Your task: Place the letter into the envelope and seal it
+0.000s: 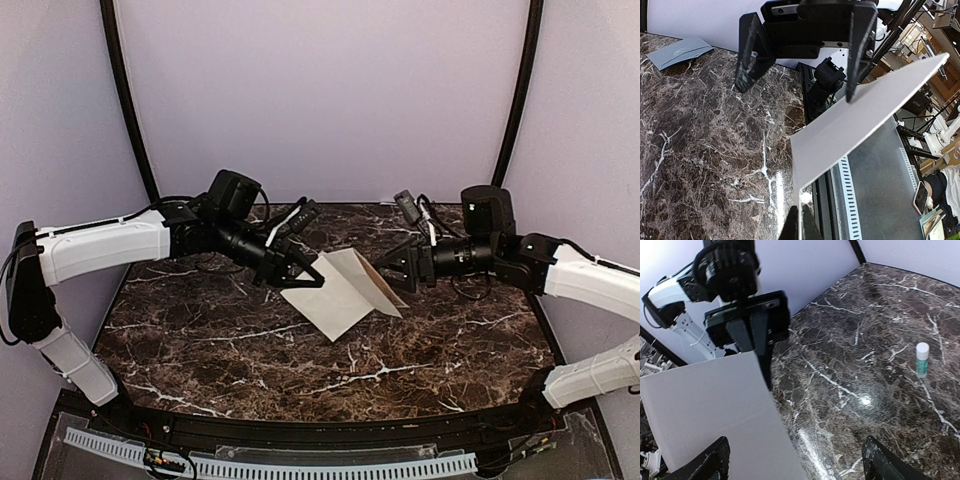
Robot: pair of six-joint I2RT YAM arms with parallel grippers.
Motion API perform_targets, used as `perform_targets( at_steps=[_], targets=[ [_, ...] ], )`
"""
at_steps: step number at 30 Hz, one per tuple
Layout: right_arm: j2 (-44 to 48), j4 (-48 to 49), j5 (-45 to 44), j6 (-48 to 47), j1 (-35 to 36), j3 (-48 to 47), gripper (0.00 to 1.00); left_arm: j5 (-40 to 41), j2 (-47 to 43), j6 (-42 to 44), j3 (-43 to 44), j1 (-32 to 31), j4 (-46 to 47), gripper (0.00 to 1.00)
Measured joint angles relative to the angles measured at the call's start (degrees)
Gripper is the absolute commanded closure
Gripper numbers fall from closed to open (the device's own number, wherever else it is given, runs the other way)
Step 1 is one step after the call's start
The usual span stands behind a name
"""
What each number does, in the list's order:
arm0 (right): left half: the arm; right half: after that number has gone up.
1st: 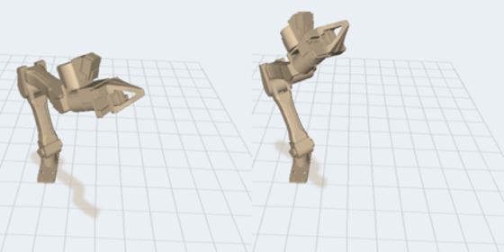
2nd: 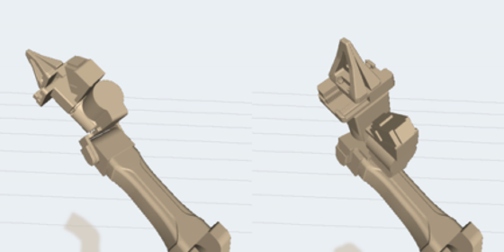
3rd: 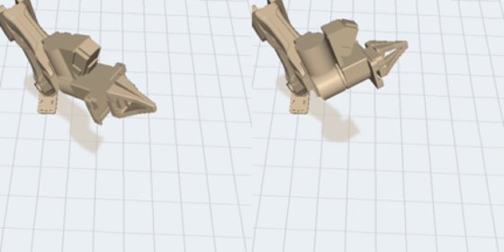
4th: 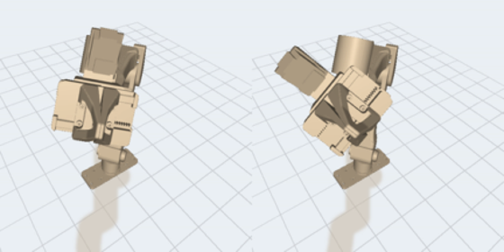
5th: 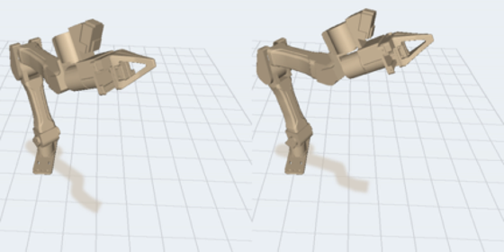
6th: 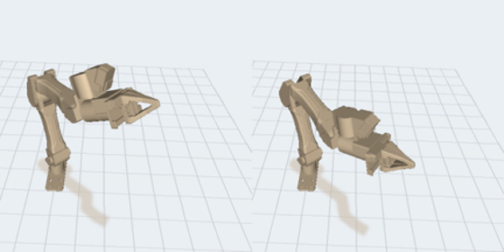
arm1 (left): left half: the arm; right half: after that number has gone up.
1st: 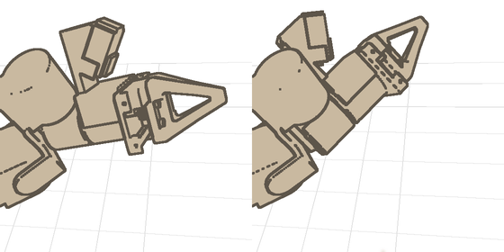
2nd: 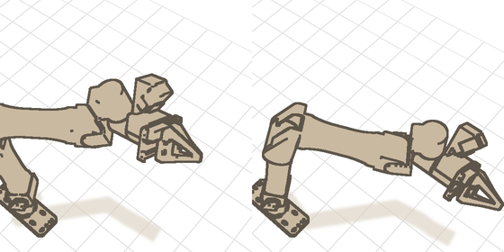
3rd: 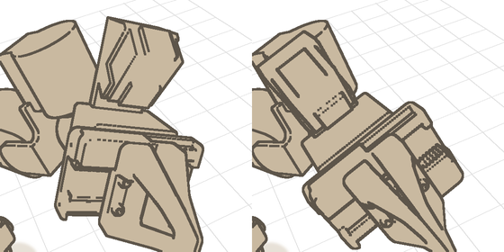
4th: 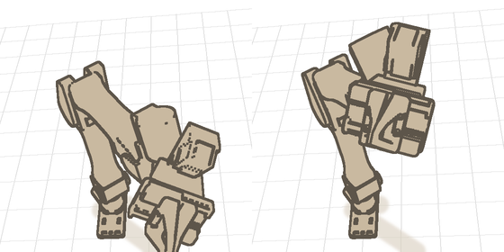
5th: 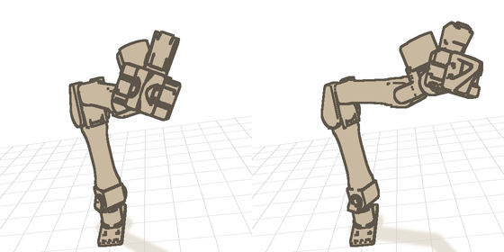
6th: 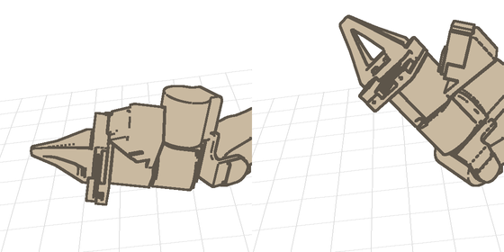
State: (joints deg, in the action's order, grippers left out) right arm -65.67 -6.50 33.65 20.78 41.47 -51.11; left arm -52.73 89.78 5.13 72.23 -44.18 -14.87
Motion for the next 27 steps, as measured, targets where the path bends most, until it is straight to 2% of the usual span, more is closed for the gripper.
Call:
perform_targets(
  at_steps=[7,10,18,20,23,25,26,27],
  targets=[
    [-3.76,1.31,4.02,-0.94,4.9,0.0,0.21,-0.9,-0.02,-0.79,-0.22,0.0,1.42,1.0],
    [-6.56,2.56,4.7,-0.72,5.66,0.0,0.35,-1.57,-0.02,-1.07,-0.35,0.0,1.57,1.0],
    [-9.77,6.32,7.72,-0.33,6.45,-0.2,0.61,-3.39,-0.02,-1.25,-0.39,0.0,1.57,1.0],
    [-10.12,7.41,8.81,-0.39,6.6,-0.31,0.71,-3.69,-0.02,-1.27,-0.39,0.0,1.57,1.0],
    [-10.75,8.41,10.16,-0.46,6.8,-0.46,0.99,-3.87,-0.02,-1.25,-0.39,0.0,1.55,1.0],
    [-11.06,8.85,10.8,-0.15,6.97,-0.55,1.0,-3.85,-0.02,-1.25,-0.39,0.0,1.55,0.9],
    [-11.1,8.9,10.97,-0.24,7.06,-0.57,1.0,-3.8,-0.02,-1.22,-0.39,0.0,1.55,0.75],
    [-11.1,8.96,10.99,-0.31,7.08,-0.57,1.0,-3.67,-0.04,-1.14,-0.39,0.02,1.53,0.69]
  ],
)
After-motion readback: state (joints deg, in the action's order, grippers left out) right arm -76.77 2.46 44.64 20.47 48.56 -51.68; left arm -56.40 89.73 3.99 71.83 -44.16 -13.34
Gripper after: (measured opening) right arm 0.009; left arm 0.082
